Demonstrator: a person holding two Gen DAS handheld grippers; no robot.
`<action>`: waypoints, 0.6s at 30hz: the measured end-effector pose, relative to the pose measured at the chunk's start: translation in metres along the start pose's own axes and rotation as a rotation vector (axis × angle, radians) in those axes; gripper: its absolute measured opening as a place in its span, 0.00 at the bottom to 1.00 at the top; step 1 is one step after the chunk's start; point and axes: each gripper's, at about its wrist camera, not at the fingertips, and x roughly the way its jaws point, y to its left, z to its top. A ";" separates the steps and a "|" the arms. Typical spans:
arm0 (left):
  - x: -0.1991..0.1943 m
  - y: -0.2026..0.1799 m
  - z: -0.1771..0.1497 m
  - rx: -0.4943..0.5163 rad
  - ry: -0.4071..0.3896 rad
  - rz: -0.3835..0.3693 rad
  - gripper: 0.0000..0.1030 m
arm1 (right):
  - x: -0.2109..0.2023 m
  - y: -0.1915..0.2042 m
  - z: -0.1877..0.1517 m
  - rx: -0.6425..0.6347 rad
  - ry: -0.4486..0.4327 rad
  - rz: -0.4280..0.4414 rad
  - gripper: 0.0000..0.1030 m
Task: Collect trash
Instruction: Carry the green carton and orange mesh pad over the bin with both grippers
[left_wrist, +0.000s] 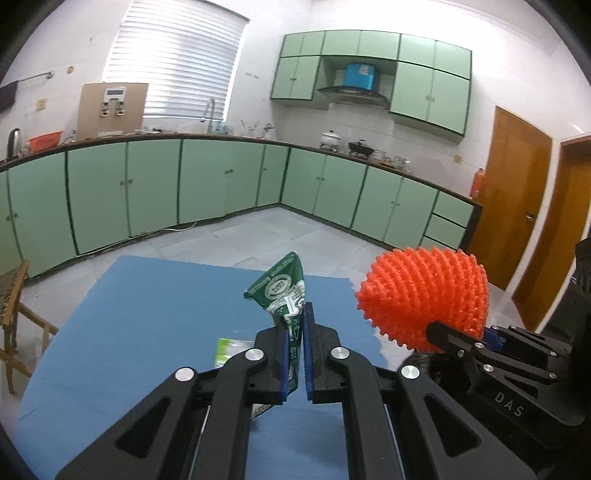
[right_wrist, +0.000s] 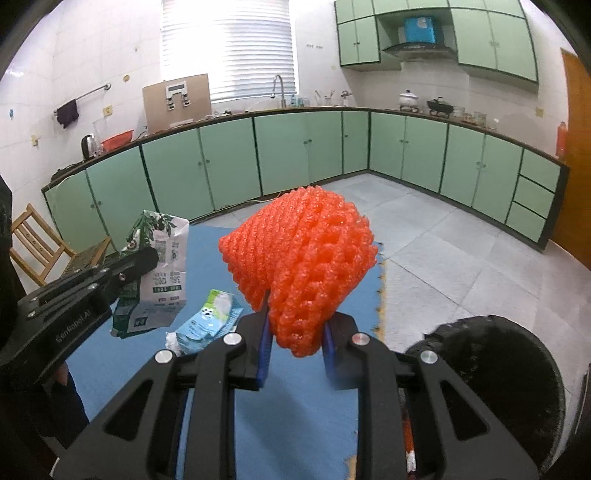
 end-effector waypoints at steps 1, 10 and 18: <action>0.000 -0.006 -0.001 0.003 0.001 -0.012 0.06 | -0.003 -0.002 0.000 0.002 -0.002 -0.008 0.21; 0.002 -0.064 -0.010 0.046 0.015 -0.138 0.06 | -0.038 -0.051 -0.015 0.046 -0.017 -0.102 0.21; 0.017 -0.123 -0.026 0.093 0.056 -0.266 0.06 | -0.059 -0.109 -0.040 0.118 -0.001 -0.211 0.21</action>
